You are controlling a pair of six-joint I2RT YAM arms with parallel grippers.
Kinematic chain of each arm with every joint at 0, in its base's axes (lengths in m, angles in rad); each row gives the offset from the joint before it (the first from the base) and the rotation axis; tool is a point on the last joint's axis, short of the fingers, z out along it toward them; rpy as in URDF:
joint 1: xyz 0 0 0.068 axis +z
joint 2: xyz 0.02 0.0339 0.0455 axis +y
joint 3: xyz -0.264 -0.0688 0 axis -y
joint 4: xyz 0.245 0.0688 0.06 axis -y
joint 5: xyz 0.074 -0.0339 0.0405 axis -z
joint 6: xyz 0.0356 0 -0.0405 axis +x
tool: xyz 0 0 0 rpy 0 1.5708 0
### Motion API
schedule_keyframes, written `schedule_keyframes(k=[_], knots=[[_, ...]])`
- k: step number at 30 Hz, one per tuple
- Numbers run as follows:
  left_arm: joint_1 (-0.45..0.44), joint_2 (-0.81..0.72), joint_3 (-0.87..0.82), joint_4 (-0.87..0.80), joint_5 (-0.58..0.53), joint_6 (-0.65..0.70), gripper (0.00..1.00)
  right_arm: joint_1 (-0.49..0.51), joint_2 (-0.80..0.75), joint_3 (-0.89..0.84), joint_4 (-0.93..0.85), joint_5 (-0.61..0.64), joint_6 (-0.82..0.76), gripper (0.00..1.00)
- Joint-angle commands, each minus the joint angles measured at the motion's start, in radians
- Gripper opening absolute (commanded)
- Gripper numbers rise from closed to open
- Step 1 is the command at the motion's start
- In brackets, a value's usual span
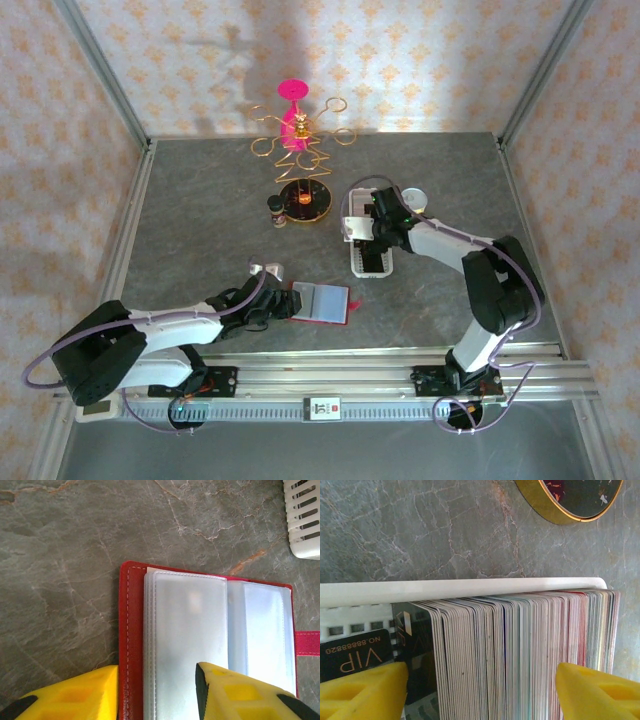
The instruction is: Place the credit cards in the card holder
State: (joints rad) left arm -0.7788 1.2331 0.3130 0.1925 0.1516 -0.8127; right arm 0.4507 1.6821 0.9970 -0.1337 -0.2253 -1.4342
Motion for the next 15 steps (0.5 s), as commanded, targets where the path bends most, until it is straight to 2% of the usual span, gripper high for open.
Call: schedule_keyframes(k=[1,4,8,12,15], knots=[[-0.004,0.009,-0.012,0.024,0.012,-0.002,0.41,-0.003,0.008,0.015,0.04,0.026,-0.04,0.74],[-0.004,0.01,-0.011,0.024,0.015,-0.003,0.4,-0.003,0.002,0.022,0.031,0.026,-0.042,0.71],[-0.005,0.012,-0.014,0.028,0.016,-0.008,0.38,-0.002,-0.013,0.023,0.001,0.033,-0.053,0.6],[-0.01,0.014,-0.015,0.027,0.016,-0.009,0.37,-0.002,-0.027,0.018,-0.022,0.034,-0.064,0.53],[-0.011,0.018,-0.017,0.031,0.016,-0.012,0.36,-0.001,-0.033,0.018,-0.035,0.022,-0.06,0.42]])
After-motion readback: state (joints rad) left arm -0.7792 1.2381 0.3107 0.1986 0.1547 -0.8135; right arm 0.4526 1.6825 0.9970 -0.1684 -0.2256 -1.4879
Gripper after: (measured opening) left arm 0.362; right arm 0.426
